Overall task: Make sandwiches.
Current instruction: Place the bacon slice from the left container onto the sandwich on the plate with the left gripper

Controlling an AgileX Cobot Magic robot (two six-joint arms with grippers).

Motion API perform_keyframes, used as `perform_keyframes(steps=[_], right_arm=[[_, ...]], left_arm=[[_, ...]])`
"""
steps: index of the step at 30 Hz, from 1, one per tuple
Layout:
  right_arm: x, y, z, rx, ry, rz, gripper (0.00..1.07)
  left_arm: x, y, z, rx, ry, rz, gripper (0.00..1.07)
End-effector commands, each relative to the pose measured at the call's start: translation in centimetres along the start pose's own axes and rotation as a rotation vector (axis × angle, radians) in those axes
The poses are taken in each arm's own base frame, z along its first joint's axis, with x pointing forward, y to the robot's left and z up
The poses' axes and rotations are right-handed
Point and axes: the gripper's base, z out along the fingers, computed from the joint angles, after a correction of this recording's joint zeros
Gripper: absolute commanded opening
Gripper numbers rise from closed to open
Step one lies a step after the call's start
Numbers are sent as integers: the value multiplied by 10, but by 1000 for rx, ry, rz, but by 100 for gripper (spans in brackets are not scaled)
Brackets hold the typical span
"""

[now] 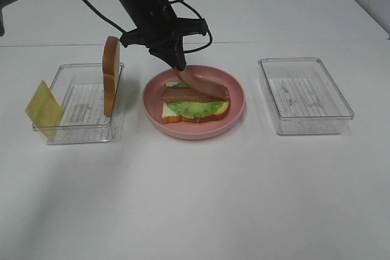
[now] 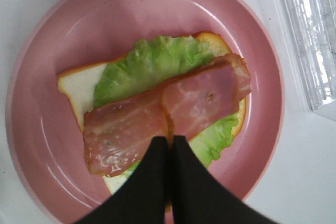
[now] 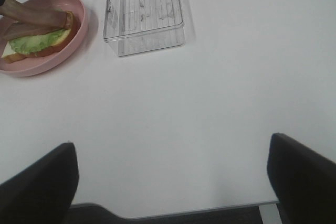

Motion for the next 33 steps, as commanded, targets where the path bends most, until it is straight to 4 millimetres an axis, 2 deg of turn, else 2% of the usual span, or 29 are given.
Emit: perform_keyframes(steps=[1,15,17,18,19,20,21,22,23,24,25,26,27,29,33], right_arm=[[2,0,-2,-4,-41,-5,93],[2,0,-2,-4,-41,-5,93],[2,0,-2,-4,-41,-5,93],[2,0,-2,-4,-41,-5,93],[2,0,-2,-4,-41,-5,93],[2,0,-2,-4,-41,-5,93],[2,0,-2,-4,-41,-5,93],[2,0,-2,-4,-41,-5,93],[2,0,-2,-4,-41,-5,93],[2,0,-2,-4,-41,-5,93],[2,0,-2,-4,-41,-5,93],[2,0,-2,-4,-41,-5,93],[2,0,-2,-4,-41,-5,93],[2,0,-2,-4,-41,-5,93],[2,0,-2,-4,-41,-5,93]], left_arm=[[0,1,-1,-5,5,-14,0],[1,-1,0,-4,11,-11,0],[0,-1,0,-5,3,-15,7],[0,-1,0,-5,3,-15,7],[0,-1,0,-6,3,-14,24],[0,-1,0,-6,3,-14,24],[0,-1,-1,-8,4,-13,35],[1,-2,-4,-8,6,-10,57],[1,-2,-4,-8,6,-10,57],[1,-3,-7,-10,9,-7,79],[1,-3,-7,-10,9,-7,79],[1,-3,-10,-12,8,-4,86],[1,-4,-14,-20,10,1,98],[1,-4,-19,-37,7,10,102],[2,-4,-28,-68,11,23,102]])
